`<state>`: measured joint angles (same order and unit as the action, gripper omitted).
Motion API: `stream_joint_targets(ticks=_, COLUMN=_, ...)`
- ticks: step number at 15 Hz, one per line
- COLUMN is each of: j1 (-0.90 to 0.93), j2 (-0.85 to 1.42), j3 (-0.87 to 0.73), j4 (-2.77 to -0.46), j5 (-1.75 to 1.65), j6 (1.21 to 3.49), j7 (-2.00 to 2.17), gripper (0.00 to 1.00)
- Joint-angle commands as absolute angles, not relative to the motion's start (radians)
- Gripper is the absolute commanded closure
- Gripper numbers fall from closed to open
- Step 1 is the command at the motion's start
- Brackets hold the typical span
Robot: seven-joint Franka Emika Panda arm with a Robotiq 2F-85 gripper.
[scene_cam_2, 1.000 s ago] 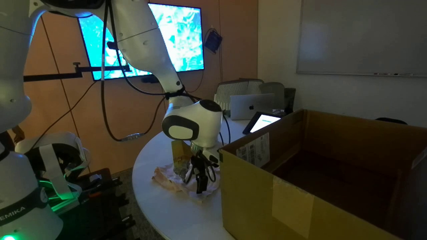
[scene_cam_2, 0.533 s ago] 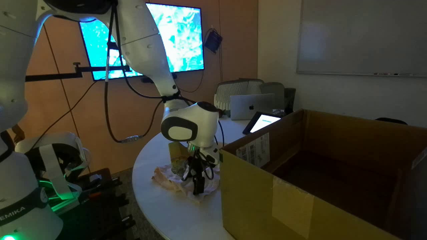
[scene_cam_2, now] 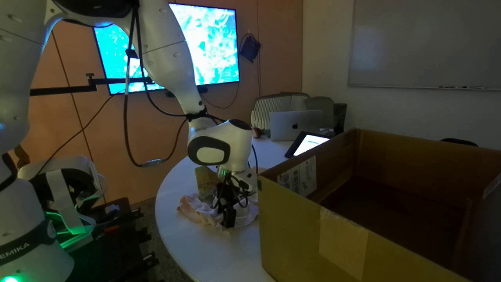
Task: Pick up the marker and put it on the cloth, then put the cloth in box
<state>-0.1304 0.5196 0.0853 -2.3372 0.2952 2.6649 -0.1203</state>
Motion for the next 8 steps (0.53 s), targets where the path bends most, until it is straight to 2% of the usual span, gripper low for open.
stream_joint_targets(ticks=1, j1=-0.113, j2=0.494, j3=0.084, j4=-2.356, j5=0.270, j6=2.646, j7=-0.103, gripper=0.67)
stream_joint_targets(ticks=3, j1=-0.108, j2=0.485, j3=0.088, j4=-2.356, j5=0.266, j6=2.638, j7=-0.110, gripper=0.83)
stream_joint_targets(ticks=5, j1=-0.100, j2=0.475, j3=0.087, j4=-2.356, j5=0.257, j6=2.627, j7=-0.113, gripper=0.89)
stream_joint_targets(ticks=7, j1=-0.101, j2=0.468, j3=0.090, j4=-2.352, j5=0.247, j6=2.611, j7=-0.127, gripper=0.89)
stream_joint_targets(ticks=8, j1=-0.098, j2=0.465, j3=0.088, j4=-2.352, j5=0.241, j6=2.606, j7=-0.127, gripper=0.86)
